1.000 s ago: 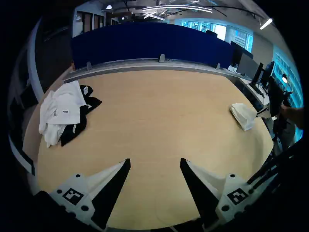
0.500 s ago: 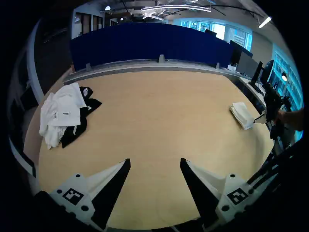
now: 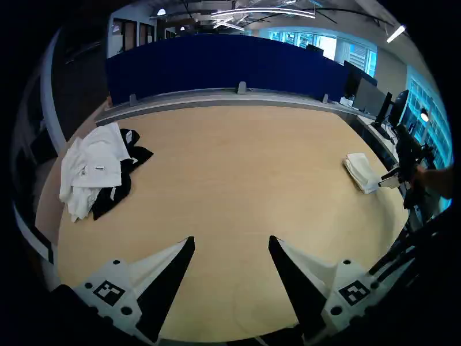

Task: Fold towel

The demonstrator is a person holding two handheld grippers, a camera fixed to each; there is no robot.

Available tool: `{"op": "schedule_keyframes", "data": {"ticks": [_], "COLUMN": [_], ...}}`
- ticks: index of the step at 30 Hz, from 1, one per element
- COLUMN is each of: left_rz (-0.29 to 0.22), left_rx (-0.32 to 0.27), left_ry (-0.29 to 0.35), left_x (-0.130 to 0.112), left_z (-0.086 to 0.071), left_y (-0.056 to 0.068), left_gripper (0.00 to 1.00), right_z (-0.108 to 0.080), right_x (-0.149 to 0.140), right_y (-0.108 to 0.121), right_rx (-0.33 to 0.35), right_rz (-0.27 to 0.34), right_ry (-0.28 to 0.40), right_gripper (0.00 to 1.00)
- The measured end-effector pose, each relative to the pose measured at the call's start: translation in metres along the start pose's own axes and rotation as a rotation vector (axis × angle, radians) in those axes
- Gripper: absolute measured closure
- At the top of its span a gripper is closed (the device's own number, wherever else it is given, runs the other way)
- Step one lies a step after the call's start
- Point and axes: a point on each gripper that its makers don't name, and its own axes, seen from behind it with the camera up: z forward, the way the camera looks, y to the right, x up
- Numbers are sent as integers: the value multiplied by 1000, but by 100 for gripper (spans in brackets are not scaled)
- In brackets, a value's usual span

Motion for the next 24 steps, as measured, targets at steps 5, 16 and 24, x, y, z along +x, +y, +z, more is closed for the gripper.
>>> {"op": "schedule_keyframes", "data": {"ticks": [5, 16, 24], "left_rz": [2, 2, -3], "left_rx": [-3, -11, -14], "left_ry": [1, 9, 19], "left_x": [2, 5, 8], "left_z": [-1, -1, 2], "left_y": [1, 5, 3], "left_gripper": [5, 5, 5], "right_z": [-6, -14, -22], "right_x": [-2, 7, 16], "right_y": [0, -7, -12], "right_rx": [-3, 10, 8], "right_rz": [-2, 12, 36], "right_ry": [8, 40, 72], "right_gripper": [29, 8, 0]}}
